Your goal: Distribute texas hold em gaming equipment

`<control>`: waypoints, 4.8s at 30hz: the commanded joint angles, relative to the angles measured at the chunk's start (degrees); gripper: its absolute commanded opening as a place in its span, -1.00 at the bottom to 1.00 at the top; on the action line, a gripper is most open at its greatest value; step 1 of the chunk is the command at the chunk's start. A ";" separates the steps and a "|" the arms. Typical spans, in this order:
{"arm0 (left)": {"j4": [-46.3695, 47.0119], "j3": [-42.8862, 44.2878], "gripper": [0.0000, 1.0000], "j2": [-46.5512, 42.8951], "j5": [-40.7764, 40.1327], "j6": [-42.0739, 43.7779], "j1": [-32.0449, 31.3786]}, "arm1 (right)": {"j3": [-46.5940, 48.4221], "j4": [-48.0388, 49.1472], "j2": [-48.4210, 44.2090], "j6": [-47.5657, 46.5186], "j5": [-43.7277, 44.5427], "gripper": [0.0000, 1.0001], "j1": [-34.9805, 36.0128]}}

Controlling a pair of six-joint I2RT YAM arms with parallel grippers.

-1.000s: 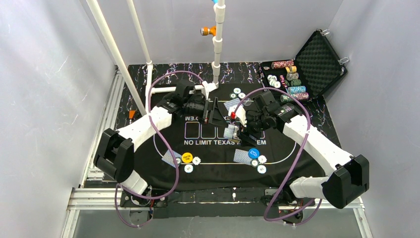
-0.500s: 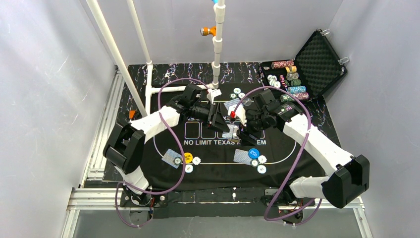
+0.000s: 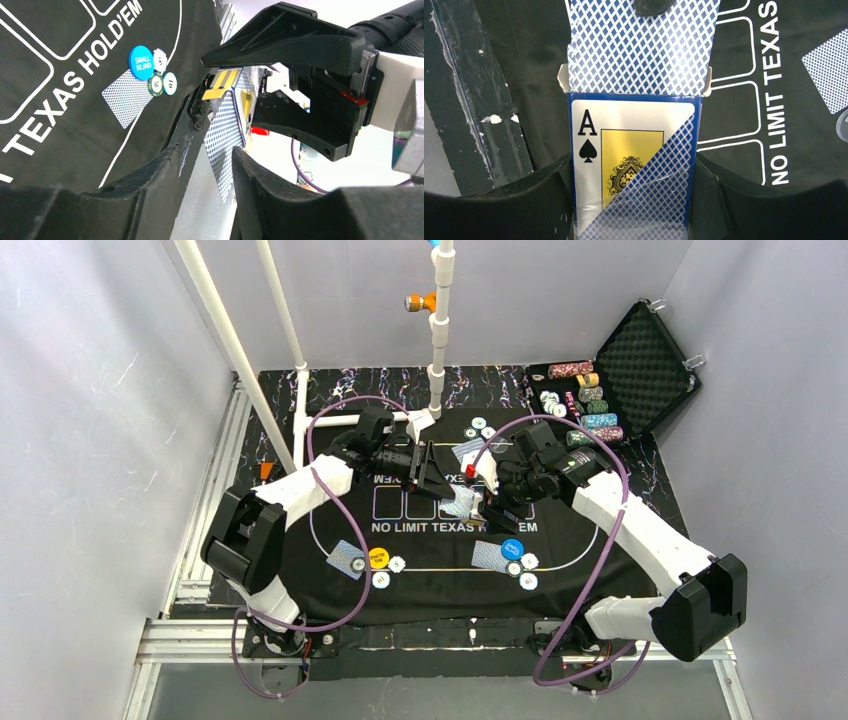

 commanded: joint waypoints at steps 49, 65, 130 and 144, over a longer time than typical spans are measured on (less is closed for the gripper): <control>0.80 7.30 -1.00 -4.94 3.49 -1.14 16.98 | -0.12 3.16 -3.10 1.41 1.80 -0.97 0.27; -2.65 -8.40 -1.00 3.55 -12.13 3.73 7.25 | 6.02 0.47 -2.02 0.84 1.92 -0.97 0.12; -10.21 -6.59 0.42 -9.96 4.54 10.94 8.92 | 0.07 1.66 -4.14 0.76 0.86 -0.97 0.18; -6.30 -0.26 0.61 -6.45 0.99 4.88 -1.72 | 1.61 0.18 -2.68 -0.52 -4.19 -0.97 0.18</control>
